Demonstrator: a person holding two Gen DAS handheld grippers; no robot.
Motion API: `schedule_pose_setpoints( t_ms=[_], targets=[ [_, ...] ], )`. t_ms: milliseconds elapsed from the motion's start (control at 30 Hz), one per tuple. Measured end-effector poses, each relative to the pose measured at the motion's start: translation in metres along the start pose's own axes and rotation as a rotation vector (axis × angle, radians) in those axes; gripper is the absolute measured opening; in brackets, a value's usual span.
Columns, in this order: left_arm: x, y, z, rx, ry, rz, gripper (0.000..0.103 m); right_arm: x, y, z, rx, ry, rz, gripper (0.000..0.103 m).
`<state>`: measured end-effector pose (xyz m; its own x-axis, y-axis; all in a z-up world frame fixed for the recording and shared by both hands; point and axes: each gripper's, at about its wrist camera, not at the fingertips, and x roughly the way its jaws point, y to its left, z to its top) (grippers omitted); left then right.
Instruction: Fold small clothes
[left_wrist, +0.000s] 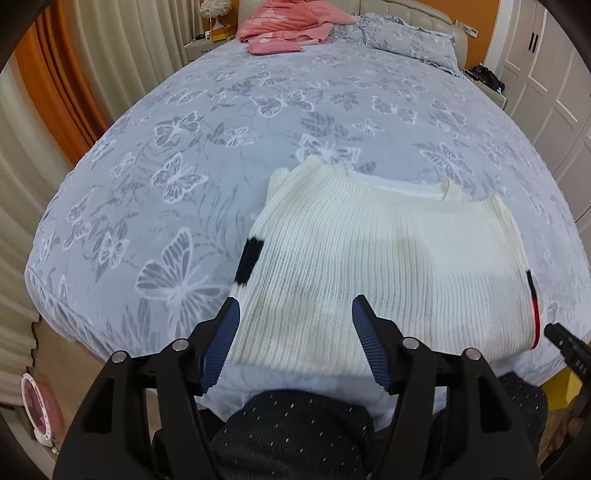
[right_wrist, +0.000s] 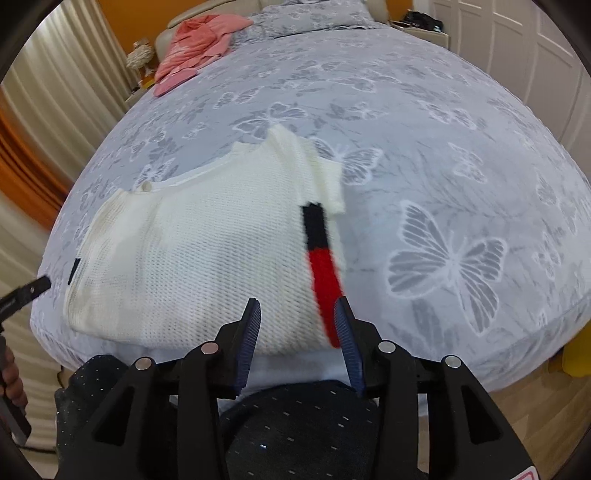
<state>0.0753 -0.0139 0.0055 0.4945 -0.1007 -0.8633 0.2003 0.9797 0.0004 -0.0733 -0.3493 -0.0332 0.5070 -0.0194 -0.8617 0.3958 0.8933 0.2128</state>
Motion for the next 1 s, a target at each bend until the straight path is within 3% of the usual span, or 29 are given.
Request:
schedule_pose_setpoints(
  t_ms=[267,367,400,433,667,733,767,1000],
  targets=[
    [0.003,0.014,-0.028,-0.020,0.044,0.013,0.061,0.019,-0.029,-0.010,0.092,0.082,0.009,0.047],
    [0.003,0.016,-0.036,-0.029,0.061,0.000,0.061,0.033,-0.033,-0.008,0.137,0.106,0.058,0.047],
    [0.003,0.015,-0.038,-0.027,0.061,0.005,0.061,0.034,-0.031,-0.007,0.133,0.105,0.078,0.035],
    [0.002,0.015,-0.039,-0.024,0.061,0.006,0.061,0.036,-0.029,-0.006,0.119,0.108,0.082,0.005],
    [-0.001,0.023,-0.039,-0.043,0.048,0.016,0.064,0.016,-0.027,0.002,0.122,0.052,0.049,0.014],
    [0.000,0.025,-0.038,-0.050,0.048,0.022,0.064,0.011,-0.027,0.000,0.106,0.051,0.040,0.030],
    [0.001,0.025,-0.037,-0.051,0.047,0.023,0.064,0.009,-0.025,-0.001,0.096,0.045,0.034,0.034],
    [0.002,0.018,-0.036,-0.038,0.042,0.029,0.065,-0.006,-0.004,-0.006,0.017,-0.022,0.029,0.035]
  ],
)
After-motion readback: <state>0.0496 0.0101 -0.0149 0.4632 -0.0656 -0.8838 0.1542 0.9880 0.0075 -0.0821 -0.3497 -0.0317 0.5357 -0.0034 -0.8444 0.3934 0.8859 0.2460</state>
